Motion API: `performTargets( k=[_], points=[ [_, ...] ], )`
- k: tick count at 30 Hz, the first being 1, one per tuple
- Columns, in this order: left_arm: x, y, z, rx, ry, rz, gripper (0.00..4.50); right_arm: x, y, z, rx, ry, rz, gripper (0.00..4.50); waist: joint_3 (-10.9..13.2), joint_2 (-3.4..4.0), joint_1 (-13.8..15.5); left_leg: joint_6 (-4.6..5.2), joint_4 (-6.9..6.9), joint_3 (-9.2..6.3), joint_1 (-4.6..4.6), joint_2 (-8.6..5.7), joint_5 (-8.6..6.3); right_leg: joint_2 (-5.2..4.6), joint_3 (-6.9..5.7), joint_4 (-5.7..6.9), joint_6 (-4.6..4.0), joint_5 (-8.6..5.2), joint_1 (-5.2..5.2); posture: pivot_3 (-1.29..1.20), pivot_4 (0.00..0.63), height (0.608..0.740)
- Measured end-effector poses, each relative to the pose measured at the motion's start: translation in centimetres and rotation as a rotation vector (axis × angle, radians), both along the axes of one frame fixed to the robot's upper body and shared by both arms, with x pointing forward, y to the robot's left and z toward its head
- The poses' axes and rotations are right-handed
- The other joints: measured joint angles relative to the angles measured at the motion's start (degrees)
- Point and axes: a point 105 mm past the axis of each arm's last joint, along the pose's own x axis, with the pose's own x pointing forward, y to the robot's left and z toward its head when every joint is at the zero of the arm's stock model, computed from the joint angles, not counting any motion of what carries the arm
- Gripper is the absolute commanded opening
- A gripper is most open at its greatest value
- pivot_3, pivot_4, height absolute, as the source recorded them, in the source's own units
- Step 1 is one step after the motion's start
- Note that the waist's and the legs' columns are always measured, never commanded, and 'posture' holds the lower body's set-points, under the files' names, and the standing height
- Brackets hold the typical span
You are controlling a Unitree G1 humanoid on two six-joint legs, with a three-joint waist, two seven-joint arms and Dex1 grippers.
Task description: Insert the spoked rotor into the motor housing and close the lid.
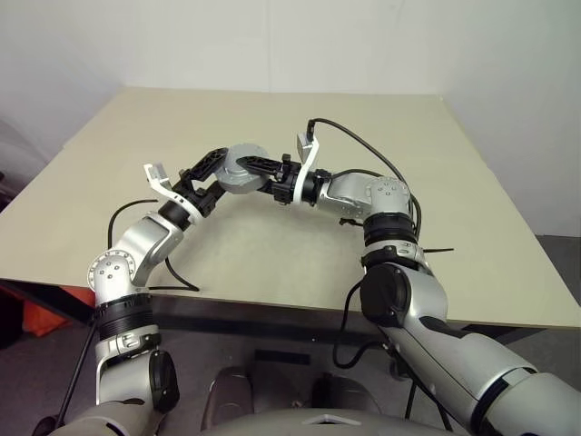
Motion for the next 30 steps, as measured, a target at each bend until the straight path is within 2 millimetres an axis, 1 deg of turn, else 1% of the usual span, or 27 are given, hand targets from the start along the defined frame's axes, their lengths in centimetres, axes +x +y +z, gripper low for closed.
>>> performTargets(
  k=[5, 6, 30],
  points=[
    [0.03, -0.13, 0.08, -0.001, -0.003, -0.005, 2.18, -0.02, 0.01, -0.07, -0.007, -0.003, 0.001, 2.07, 0.0, 0.0, 0.0, -0.04, 0.04, -0.01, 0.0, 0.0, 0.02, 0.0, 0.0, 0.06, 0.0, 0.0, 0.0, 0.0, 0.0, 0.74],
    [0.0, -0.16, 0.15, -0.01, -0.004, -0.009, 1.96, -0.04, -0.01, -0.05, -0.005, -0.006, 0.002, 2.07, 0.0, 0.0, 0.0, -0.05, 0.04, -0.01, 0.01, 0.0, 0.03, 0.0, 0.0, 0.07, 0.0, 0.0, -0.01, 0.0, 0.0, 0.74],
    [-0.06, -0.22, 0.39, -0.013, -0.013, -0.019, 1.93, -0.04, 0.0, 0.14, 0.005, -0.028, 0.001, 2.07, 0.0, 0.0, 0.0, -0.09, 0.44, -0.04, 0.01, 0.06, 0.05, 0.0, 0.01, 0.42, 0.04, -0.03, 0.0, 0.0, 0.0, 0.74]
  ],
)
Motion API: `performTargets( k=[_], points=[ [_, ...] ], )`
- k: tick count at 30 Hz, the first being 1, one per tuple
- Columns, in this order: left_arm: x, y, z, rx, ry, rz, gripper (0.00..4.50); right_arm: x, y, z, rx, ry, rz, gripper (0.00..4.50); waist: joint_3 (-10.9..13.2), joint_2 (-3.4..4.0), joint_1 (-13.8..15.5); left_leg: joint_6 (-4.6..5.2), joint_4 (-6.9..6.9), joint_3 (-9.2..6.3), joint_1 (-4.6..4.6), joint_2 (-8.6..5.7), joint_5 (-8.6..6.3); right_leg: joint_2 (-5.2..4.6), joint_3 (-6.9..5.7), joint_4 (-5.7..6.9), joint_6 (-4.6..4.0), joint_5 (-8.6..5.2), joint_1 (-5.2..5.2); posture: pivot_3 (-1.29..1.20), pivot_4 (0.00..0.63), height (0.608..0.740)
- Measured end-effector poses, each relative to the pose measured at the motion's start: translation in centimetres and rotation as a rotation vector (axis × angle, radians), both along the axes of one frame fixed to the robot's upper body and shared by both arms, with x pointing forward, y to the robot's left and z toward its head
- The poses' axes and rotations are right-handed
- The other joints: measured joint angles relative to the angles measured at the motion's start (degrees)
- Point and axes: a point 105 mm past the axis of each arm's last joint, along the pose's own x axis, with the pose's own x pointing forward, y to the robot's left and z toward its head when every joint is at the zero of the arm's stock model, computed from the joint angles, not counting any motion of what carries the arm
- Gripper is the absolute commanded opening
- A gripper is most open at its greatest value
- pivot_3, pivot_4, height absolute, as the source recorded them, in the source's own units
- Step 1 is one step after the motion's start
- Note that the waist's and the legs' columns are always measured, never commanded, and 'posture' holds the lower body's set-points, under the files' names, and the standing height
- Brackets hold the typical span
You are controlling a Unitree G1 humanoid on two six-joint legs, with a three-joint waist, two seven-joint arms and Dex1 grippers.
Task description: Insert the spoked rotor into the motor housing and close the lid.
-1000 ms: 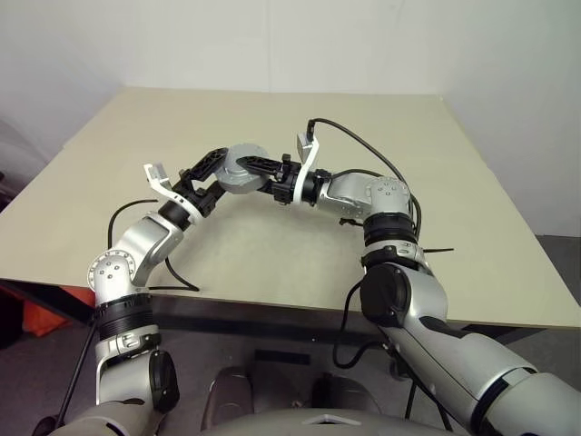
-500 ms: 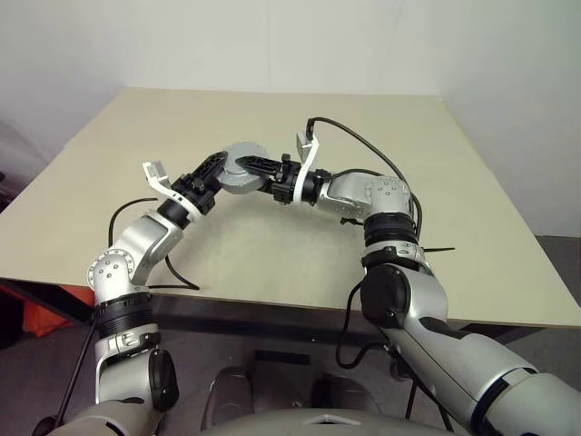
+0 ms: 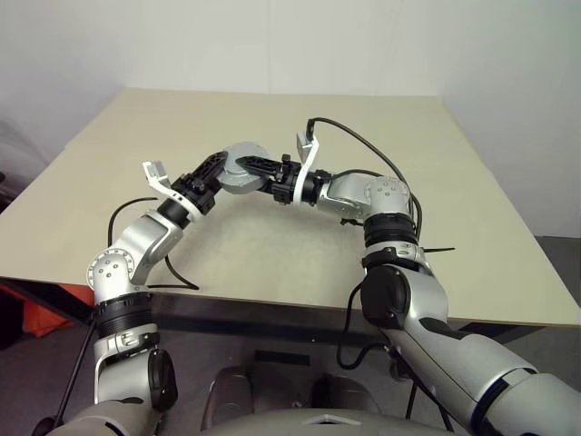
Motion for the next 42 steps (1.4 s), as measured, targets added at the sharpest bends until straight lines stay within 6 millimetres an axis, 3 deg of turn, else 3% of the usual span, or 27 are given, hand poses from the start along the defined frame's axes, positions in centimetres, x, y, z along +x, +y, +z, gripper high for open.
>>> performTargets(
  k=[8, 15, 39, 42],
  points=[
    [0.0, 0.2, -0.1, -0.003, 0.004, 0.01, 1.93, 0.1, 0.2, -0.2, -0.004, -0.013, -0.009, 2.07, 0.0, 0.0, 0.0, 0.0, 0.19, 0.0, -0.02, 0.05, 0.0, 0.0, 0.0, 0.11, 0.18, -0.1, 0.0, 0.0, 0.0, 0.74],
    [-0.1, 0.0, -0.7, 0.011, 0.021, 0.005, 1.93, 0.9, -0.1, -0.7, -0.076, -0.048, -0.075, 4.37, 0.0, -0.01, 0.0, 0.0, 0.26, -0.01, -0.03, 0.06, 0.0, 0.01, 0.0, 0.12, 0.27, -0.14, 0.02, 0.0, 0.0, 0.74],
    [0.0, 0.2, -1.3, 0.042, 0.042, 0.027, 1.93, 1.4, -0.4, -0.7, -0.096, -0.066, -0.118, 4.37, 0.0, -0.01, 0.0, 0.0, 0.26, -0.01, -0.03, 0.06, 0.0, 0.01, 0.0, 0.12, 0.31, -0.15, 0.02, 0.0, 0.0, 0.74],
    [0.1, 0.2, -1.5, 0.052, 0.049, 0.032, 1.36, 1.4, -0.4, -0.8, -0.097, -0.065, -0.119, 4.41, 0.0, -0.01, 0.0, 0.0, 0.26, -0.01, -0.03, 0.06, 0.0, 0.01, 0.0, 0.12, 0.31, -0.15, 0.02, 0.0, 0.0, 0.74]
  ],
)
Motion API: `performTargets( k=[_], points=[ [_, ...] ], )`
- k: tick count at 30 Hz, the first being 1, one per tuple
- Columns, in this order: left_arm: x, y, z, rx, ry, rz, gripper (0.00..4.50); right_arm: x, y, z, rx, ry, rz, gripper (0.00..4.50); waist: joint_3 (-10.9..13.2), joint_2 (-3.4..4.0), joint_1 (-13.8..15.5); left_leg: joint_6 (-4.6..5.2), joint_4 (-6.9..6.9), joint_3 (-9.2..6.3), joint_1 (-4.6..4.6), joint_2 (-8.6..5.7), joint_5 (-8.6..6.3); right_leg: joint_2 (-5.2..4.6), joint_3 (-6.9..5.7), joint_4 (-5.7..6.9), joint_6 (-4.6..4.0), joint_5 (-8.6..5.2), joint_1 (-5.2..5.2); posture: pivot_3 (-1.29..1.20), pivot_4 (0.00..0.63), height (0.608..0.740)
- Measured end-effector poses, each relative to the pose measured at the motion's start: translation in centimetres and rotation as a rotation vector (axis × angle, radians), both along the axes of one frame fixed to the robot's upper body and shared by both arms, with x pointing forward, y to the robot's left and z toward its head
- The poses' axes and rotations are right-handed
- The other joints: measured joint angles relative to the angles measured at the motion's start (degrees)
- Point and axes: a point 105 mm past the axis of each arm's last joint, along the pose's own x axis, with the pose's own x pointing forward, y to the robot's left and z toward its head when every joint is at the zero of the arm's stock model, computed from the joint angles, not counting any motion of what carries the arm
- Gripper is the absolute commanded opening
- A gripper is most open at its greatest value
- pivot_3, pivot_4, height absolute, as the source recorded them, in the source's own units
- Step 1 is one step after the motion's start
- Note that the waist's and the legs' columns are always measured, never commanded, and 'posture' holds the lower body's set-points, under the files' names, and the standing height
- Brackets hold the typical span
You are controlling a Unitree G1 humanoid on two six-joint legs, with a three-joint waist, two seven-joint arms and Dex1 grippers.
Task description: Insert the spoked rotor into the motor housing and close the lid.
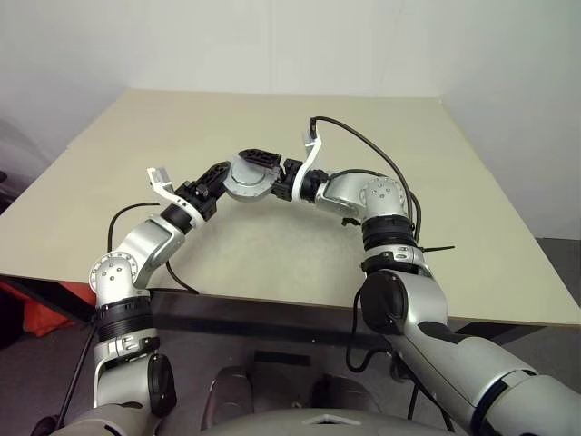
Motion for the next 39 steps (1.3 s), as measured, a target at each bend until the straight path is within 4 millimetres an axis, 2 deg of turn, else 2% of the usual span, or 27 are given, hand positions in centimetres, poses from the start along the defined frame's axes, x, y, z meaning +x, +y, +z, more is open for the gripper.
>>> performTargets(
  k=[1, 16, 21, 27, 33, 39],
  points=[
    [0.0, 0.0, 0.0, 0.002, -0.002, 0.0, 1.25, 0.0, 0.0, -0.1, -0.002, 0.004, 0.001, 4.41, 0.0, 0.0, 0.0, 0.0, 0.0, 0.0, 0.0, 0.0, 0.0, 0.0, 0.0, 0.0, 0.0, 0.0, 0.0, 0.0, 0.0, 0.74],
    [0.1, 0.3, 0.1, 0.0, -0.003, 0.019, 1.25, 0.1, -0.1, -0.1, -0.001, 0.004, -0.005, 4.41, 0.0, 0.0, 0.0, 0.0, 0.0, 0.0, 0.0, 0.0, 0.0, 0.0, 0.0, 0.0, -0.01, 0.01, 0.0, 0.0, 0.0, 0.74],
    [0.8, 3.3, -0.2, 0.01, 0.007, 0.183, 1.25, 0.5, -0.3, -0.2, -0.013, -0.007, -0.037, 4.41, 0.0, 0.0, -0.1, 0.0, 0.0, 0.0, 0.01, 0.01, 0.0, 0.0, 0.0, 0.0, 0.0, 0.0, 0.0, 0.0, 0.0, 0.74],
    [1.0, 6.8, -1.7, 0.02, 0.052, 0.359, 1.25, 0.9, -0.6, -0.7, -0.032, -0.001, -0.065, 4.41, 0.0, -0.01, 0.0, 0.0, 0.0, 0.0, 0.0, 0.0, 0.0, 0.0, 0.0, -0.02, 0.01, 0.0, 0.0, 0.0, 0.0, 0.74],
    [1.2, 9.9, -5.1, 0.023, 0.189, 0.508, 1.25, 1.1, -0.7, -0.7, -0.037, -0.006, -0.076, 4.41, 0.0, -0.07, 0.0, 0.0, 0.02, 0.0, 0.0, 0.0, 0.0, 0.0, 0.0, -0.01, 0.03, 0.01, 0.01, 0.0, 0.0, 0.74],
    [1.0, 11.0, -7.7, 0.045, 0.306, 0.561, 1.25, 1.1, -0.7, -0.7, -0.04, -0.009, -0.078, 4.41, 0.0, -0.23, 0.0, 0.01, 0.02, -0.02, -0.01, 0.01, 0.0, 0.0, 0.0, -0.02, 0.02, 0.01, 0.01, 0.0, 0.0, 0.74]
  ],
)
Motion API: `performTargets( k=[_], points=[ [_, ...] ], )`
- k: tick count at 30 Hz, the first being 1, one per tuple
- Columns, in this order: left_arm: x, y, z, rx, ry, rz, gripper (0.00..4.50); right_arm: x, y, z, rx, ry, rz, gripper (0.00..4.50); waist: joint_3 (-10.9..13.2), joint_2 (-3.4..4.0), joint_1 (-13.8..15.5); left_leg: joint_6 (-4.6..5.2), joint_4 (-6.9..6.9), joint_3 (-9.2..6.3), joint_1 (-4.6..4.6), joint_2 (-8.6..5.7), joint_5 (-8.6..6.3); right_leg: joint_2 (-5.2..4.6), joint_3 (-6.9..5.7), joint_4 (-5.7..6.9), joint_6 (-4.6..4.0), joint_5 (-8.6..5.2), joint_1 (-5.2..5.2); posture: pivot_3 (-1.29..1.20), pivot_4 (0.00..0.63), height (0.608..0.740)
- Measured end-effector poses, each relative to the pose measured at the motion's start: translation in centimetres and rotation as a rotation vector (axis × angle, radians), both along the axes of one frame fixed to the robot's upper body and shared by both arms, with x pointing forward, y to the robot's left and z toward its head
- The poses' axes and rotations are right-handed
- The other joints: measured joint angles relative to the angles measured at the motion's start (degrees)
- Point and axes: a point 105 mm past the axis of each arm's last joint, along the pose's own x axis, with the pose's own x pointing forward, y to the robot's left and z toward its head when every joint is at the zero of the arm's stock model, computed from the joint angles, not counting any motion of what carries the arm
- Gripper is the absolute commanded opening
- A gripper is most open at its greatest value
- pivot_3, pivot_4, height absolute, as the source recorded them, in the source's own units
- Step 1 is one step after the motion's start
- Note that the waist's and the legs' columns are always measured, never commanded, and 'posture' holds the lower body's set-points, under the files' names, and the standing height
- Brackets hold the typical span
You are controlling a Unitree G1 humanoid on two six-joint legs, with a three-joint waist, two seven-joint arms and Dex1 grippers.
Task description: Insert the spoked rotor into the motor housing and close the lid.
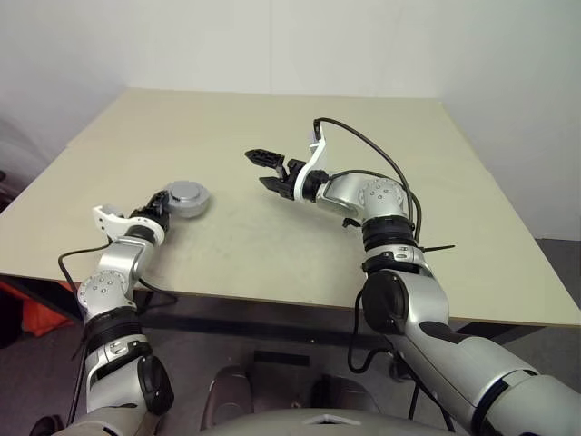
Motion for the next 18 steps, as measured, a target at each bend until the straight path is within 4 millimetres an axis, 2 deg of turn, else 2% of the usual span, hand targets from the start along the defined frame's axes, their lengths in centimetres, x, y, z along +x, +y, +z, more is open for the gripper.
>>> performTargets(
  k=[11, 18],
  points=[
    [0.2, 0.4, 0.2, 0.031, 0.013, 0.017, 1.25, 0.0, 0.1, 0.0, -0.007, -0.007, 0.004, 4.41, 0.0, -0.06, 0.0, 0.0, 0.0, 0.0, 0.01, 0.0, 0.0, 0.0, 0.0, 0.01, -0.04, 0.02, 0.0, 0.0, 0.0, 0.74],
    [0.0, 1.5, -0.4, 0.032, 0.059, 0.075, 1.25, -0.1, 0.2, -0.1, -0.015, -0.008, 0.006, 4.41, 0.0, -0.08, 0.0, 0.0, 0.0, 0.0, 0.03, 0.01, 0.0, 0.0, 0.0, 0.02, -0.04, 0.02, 0.01, 0.0, 0.0, 0.74]
  ],
)
